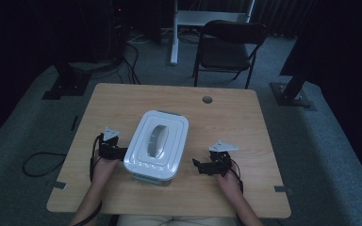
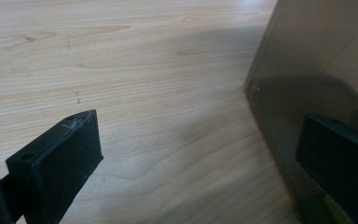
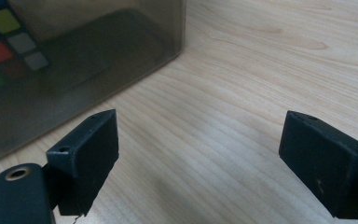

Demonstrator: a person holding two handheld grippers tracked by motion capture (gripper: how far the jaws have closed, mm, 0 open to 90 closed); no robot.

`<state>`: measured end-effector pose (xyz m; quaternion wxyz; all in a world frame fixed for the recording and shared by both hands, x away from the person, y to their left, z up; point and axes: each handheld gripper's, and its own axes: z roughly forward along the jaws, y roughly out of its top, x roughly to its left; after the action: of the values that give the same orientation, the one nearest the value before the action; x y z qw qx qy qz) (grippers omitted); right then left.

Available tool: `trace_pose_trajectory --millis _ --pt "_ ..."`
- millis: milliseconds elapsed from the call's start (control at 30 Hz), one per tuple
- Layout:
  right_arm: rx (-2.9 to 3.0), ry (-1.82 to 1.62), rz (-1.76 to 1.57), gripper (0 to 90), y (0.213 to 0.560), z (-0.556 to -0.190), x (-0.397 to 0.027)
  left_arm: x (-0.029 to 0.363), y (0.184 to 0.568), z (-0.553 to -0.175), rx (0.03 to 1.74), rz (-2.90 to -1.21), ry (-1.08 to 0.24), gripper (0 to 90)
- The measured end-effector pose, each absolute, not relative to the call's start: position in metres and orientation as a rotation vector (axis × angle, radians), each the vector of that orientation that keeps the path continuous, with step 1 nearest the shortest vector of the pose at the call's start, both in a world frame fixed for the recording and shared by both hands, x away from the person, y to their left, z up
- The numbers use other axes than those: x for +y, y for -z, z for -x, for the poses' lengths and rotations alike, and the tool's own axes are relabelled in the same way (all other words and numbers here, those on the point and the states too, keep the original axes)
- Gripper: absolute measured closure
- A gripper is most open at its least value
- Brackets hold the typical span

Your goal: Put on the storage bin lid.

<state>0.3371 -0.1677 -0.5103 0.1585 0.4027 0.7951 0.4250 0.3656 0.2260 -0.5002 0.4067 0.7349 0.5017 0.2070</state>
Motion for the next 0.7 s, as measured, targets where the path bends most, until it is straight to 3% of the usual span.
trace_pose_trajectory --millis 700 --pt "2.207 -1.237 -1.176 11.7 0.505 -0.350 -0.160 0.203 0.497 -0.363 1.206 -1.898 -0.511 1.0"
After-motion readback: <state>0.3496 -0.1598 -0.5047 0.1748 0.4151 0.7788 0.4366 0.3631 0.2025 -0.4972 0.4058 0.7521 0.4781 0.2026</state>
